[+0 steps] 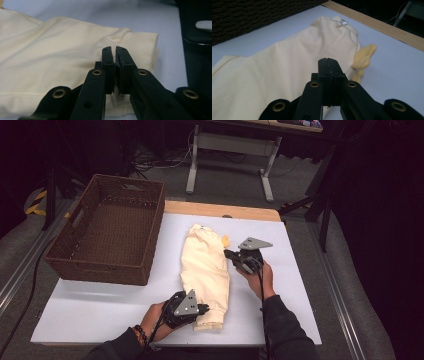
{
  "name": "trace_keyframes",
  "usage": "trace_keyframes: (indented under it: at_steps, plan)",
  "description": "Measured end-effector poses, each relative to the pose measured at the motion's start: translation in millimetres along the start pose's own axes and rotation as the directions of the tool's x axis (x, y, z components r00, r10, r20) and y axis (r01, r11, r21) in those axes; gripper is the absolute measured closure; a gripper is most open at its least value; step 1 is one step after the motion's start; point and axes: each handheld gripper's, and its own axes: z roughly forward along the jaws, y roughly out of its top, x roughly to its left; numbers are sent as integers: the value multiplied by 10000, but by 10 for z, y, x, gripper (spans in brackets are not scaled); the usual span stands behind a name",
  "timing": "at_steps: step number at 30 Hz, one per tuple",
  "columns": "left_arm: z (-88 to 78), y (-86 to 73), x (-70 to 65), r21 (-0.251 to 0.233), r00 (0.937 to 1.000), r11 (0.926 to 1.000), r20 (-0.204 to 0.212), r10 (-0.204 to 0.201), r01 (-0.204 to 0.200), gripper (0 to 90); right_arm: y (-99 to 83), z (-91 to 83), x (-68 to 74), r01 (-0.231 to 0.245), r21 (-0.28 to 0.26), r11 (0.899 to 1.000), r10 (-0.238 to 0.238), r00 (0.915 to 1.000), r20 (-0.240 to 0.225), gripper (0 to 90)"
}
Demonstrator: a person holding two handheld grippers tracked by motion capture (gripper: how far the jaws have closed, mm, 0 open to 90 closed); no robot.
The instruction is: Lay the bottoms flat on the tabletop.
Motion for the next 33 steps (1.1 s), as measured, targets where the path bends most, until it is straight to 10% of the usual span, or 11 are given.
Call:
trace_keyframes:
  at_steps: [5,11,14,22,33]
  plan:
    - [-13,-62,35,-97,9995,9997,218,-235,238,858,82,427,-73,-34,560,9984,40,9999,-96,900]
    - [0,-119,28,18,9962,9986,685,-536,536,878,-33,784,-247,-496,1562,9865,355,9951,919,900]
    - [23,-128,6,-11,9967,9997,775,-229,230,899,-71,800,-361,-1108,1470,9829,949,9893,1112,900]
    - [18,-117,15,-24,9969,9999,768,-147,149,898,-17,810,-342,-952,1463,9846,686,9817,1775,900]
    - [-275,-58,149,-742,9996,9969,96,-254,260,882,81,524,-329,-894,801,9928,792,9893,1229,892]
